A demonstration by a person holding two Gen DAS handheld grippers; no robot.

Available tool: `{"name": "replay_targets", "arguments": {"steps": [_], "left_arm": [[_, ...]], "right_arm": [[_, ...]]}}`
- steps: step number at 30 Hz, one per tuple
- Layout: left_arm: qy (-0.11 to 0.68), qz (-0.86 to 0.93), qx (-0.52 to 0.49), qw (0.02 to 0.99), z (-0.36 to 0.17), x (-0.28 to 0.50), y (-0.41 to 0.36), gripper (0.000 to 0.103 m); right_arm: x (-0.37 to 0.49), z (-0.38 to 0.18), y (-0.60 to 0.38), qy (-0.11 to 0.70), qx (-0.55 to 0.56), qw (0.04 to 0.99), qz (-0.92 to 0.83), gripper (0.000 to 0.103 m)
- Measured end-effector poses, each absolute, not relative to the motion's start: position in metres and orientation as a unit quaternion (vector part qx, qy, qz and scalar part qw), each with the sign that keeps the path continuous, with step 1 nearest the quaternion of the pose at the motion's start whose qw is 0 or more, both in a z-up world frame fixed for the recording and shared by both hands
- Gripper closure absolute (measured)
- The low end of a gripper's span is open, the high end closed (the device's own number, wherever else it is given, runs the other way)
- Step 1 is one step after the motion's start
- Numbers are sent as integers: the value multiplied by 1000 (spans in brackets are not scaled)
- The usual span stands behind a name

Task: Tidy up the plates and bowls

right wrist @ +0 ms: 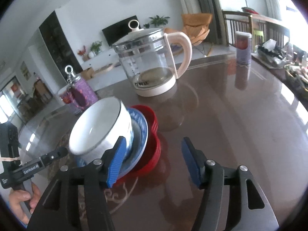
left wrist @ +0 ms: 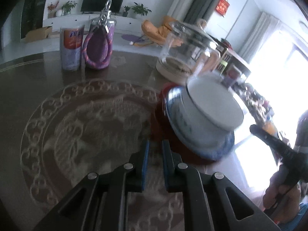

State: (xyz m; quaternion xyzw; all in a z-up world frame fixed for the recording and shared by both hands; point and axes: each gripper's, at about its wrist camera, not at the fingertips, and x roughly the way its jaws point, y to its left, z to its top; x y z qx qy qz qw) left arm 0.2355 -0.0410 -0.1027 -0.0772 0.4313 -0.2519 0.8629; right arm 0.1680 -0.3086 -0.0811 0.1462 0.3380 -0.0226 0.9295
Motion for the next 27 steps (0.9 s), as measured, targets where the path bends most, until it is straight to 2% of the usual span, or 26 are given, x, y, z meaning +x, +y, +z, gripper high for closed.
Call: {"name": "replay_targets", "arguments": {"steps": [9,11,13,14,27], "left_arm": [[473,-250,-15,845,-134,158,-57,87],[477,-243,-7,844,-139,148,-61,76],[470,-231,-1,852,-139,137,-63,28],[461,-224,-1,858,-138,131,-63,24],[449,-181,36,874,-138,113,-70,22]], "right_arm": [[83,-129,-280,378,171,909,-47,36],[66,-136,-275,382,170,907,-54,36],[55,-141,-271,386,164,906,-63,36],[51,-143,-269,388,162,905,-65,36],[34,-148,-249,404,114,902,-97,36]]}}
